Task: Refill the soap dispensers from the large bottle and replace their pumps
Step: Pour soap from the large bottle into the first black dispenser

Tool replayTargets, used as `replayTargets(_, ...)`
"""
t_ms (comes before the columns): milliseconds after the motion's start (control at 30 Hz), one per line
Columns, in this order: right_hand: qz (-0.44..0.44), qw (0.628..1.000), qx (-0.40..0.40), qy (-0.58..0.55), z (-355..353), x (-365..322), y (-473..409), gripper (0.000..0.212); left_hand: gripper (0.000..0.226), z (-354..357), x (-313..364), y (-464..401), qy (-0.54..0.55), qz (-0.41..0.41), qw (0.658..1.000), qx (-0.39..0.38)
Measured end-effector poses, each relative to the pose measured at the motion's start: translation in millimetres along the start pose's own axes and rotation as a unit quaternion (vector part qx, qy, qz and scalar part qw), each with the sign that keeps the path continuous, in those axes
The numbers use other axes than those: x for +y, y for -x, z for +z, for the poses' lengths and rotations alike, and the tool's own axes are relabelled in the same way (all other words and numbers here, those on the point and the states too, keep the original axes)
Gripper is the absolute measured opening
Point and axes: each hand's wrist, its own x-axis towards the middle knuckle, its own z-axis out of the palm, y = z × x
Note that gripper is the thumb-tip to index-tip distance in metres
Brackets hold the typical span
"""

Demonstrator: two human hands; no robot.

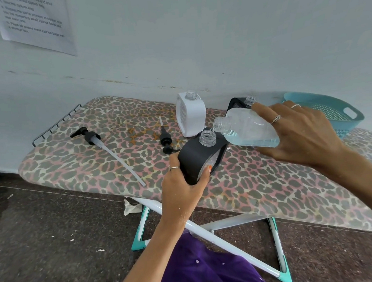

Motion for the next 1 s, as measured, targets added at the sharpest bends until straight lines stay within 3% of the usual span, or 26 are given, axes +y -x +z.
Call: replayTargets(1000, -0.002, 1.000, -0.017, 0.004, -4.7, 4.2, 0.5, 0.076, 0.044, -0.5, 3.1, 1.1, -0.018, -0.008, 1.000, 0.001)
